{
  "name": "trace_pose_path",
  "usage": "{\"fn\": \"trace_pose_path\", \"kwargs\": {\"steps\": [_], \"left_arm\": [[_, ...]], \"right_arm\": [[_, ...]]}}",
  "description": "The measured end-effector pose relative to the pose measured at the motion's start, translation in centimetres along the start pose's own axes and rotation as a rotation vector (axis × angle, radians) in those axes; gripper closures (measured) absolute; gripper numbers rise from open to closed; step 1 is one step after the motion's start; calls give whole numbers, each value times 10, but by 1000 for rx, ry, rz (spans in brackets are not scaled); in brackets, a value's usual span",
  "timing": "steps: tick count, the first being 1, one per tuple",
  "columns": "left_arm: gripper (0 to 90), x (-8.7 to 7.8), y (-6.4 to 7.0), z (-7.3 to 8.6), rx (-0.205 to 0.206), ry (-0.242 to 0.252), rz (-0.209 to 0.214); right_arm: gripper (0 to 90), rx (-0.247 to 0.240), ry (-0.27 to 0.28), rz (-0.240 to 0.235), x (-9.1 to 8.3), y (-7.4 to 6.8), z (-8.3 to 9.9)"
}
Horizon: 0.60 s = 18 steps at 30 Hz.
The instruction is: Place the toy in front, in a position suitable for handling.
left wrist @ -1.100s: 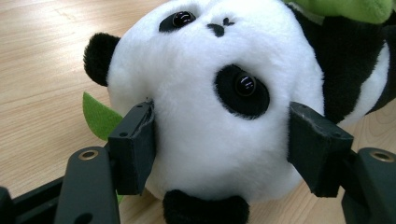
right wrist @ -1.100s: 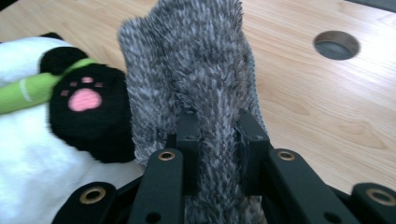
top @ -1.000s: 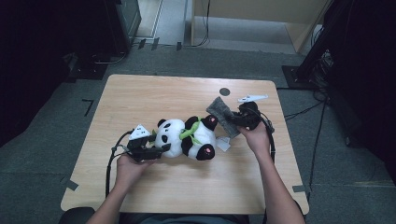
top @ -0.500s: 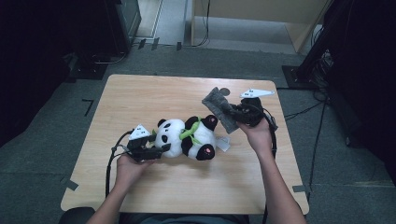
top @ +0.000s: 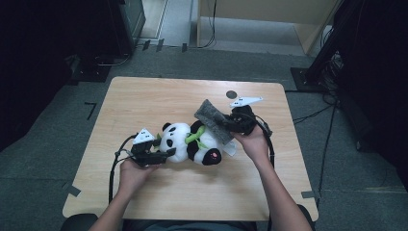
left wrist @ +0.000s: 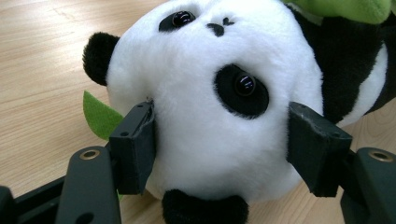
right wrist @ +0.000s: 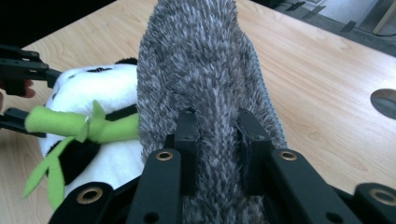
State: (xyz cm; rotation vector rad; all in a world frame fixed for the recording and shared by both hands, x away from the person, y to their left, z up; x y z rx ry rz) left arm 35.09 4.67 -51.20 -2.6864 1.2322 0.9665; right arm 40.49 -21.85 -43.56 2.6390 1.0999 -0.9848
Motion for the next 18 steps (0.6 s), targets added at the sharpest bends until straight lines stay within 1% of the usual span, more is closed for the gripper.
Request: {"fn": "trace_pose_path", "kwargs": {"steps": [2,4,5,6,7,9,10,11,13,16,18], "left_arm": [[313,0,0,0,0,1,0],[313,0,0,0,-1,2,1],[313,0,0,0,-1,2,1],[313,0,0,0,-1,2,1],[313,0,0,0,-2,3,2],[309,0,0,0,-2,2,3],[307,0,0,0,-2,3,3],[305,0,0,0,-2,3,3],[302,0,0,0,-2,3,5],[297,0,0,0,1,2,6],[294,0,0,0,1,4,5]], "right_arm": [[740,-1,1,9,0,4,2],[734,27,6,8,-1,11,6],[734,27,6,8,-1,11,6],[729,40,8,13,-1,16,7],[729,40,8,13,-1,16,7],[725,55,-1,25,-2,22,10],[724,53,-2,30,-2,24,11],[724,63,-8,34,-2,26,12],[724,65,-10,36,-2,27,13],[725,82,-27,51,-3,35,18],[725,83,-30,54,-3,37,19]]}}
Point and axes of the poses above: each handheld gripper's, and its own axes: x roughly forward along the jaws, z roughly out of its underside, y roughly to its right, the point moved 6 cm from there along x, roughly forward along the jaws
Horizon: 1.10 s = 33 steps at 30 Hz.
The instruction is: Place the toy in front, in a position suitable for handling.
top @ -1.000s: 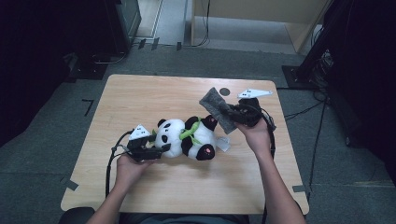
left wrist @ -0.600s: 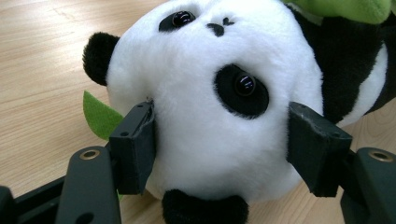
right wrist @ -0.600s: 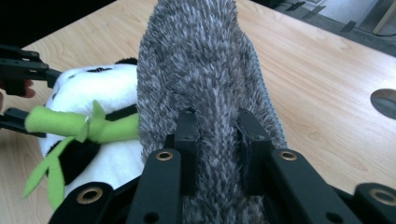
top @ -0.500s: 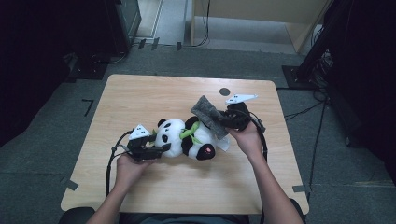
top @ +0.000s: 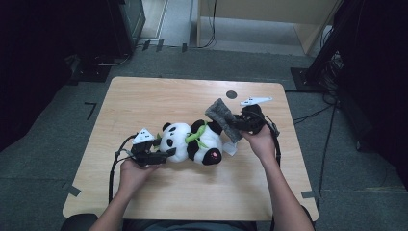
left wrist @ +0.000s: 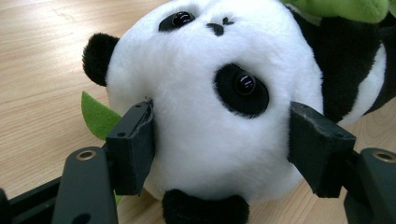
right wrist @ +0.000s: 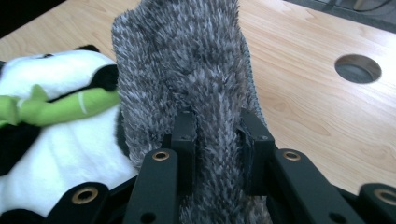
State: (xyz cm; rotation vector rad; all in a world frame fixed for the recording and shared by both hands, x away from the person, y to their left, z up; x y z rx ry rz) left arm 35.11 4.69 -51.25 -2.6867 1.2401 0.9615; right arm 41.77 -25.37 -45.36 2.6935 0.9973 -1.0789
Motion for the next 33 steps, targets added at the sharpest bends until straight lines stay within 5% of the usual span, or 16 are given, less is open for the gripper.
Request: {"fn": "trace_pose_path", "kwargs": {"steps": [6,9,11,17,24,33], "left_arm": [[278,0,0,0,3,0,-2],[273,0,0,0,3,-1,-1],[264,0,0,0,2,-1,0],[260,0,0,0,-1,-1,4],[258,0,0,0,-3,2,5],[258,0,0,0,-1,-2,5]], "right_arm": [[731,19,-4,29,-4,9,2],[732,24,38,20,-15,8,-5],[732,3,93,1,-29,-2,-16],[730,-79,130,-58,-41,-35,-31],[727,-199,71,-116,-23,-80,-25],[724,-206,-9,-139,-1,-86,-3]]}}
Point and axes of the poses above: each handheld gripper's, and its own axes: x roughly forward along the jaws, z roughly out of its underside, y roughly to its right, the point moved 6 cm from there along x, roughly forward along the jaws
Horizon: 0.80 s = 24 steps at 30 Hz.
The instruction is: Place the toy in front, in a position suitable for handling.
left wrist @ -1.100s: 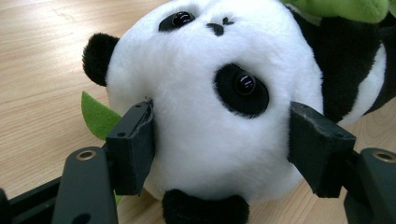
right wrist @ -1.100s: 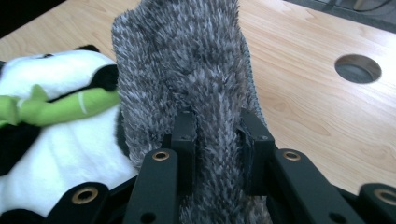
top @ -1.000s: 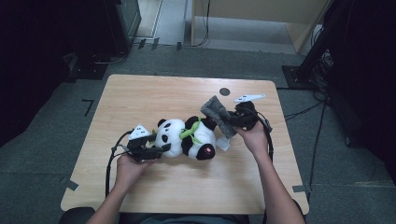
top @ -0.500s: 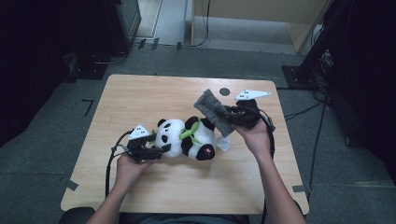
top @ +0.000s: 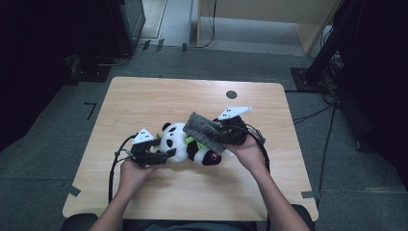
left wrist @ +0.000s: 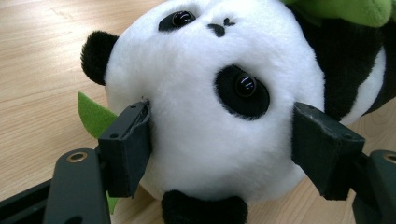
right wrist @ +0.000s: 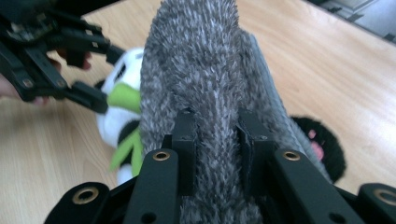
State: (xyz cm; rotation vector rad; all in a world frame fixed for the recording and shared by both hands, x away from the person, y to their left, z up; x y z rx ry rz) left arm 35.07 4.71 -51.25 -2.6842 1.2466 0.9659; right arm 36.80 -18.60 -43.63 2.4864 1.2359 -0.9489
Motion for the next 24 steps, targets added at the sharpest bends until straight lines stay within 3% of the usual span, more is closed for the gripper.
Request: {"fn": "trace_pose_path", "kwargs": {"steps": [12,24], "left_arm": [[257,0,0,0,-3,-4,3],[257,0,-2,-1,-15,1,12]], "right_arm": [[722,45,-16,-16,-7,11,31],[737,88,-36,-11,-11,24,49]]}}
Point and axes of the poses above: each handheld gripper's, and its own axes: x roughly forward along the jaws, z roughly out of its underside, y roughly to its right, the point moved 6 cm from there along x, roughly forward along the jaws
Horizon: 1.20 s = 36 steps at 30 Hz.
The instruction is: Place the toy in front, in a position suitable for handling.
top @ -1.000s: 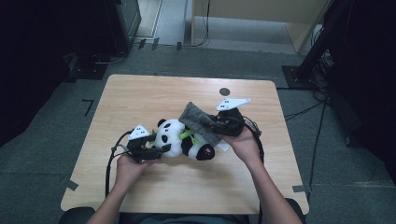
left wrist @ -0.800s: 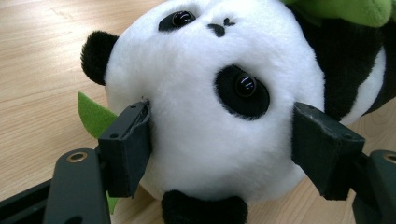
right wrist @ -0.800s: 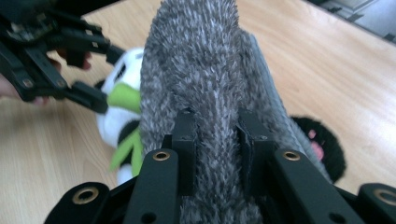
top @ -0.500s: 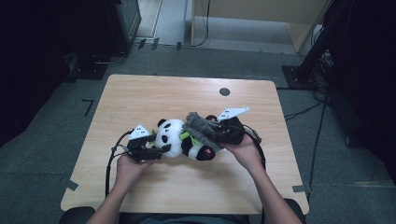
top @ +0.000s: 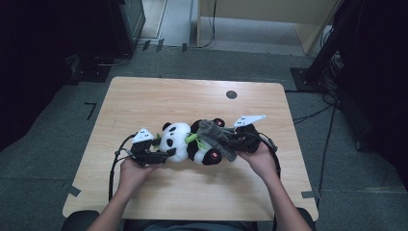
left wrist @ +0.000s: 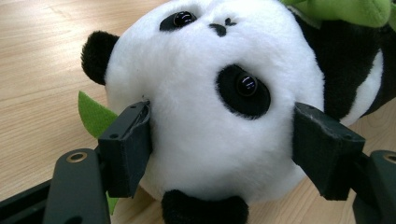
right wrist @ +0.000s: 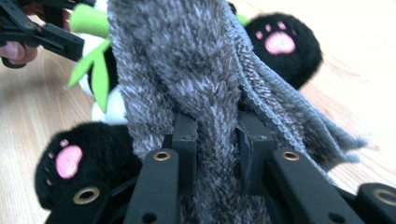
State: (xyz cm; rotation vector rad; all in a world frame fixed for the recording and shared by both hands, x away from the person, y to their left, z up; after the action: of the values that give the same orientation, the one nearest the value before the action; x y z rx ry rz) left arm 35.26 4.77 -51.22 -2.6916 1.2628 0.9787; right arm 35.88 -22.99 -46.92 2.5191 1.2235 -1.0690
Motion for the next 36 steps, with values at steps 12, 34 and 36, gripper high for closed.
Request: {"fn": "trace_pose_path", "kwargs": {"steps": [12,34,36], "left_arm": [[256,1,-1,-2,0,-13,2],[253,2,0,-1,5,9,-16],[254,2,0,0,8,10,-17]], "right_arm": [[757,29,5,41,-15,12,9],[755,-97,98,-34,-8,-27,-45],[755,-95,77,-36,2,-26,-45]]}}
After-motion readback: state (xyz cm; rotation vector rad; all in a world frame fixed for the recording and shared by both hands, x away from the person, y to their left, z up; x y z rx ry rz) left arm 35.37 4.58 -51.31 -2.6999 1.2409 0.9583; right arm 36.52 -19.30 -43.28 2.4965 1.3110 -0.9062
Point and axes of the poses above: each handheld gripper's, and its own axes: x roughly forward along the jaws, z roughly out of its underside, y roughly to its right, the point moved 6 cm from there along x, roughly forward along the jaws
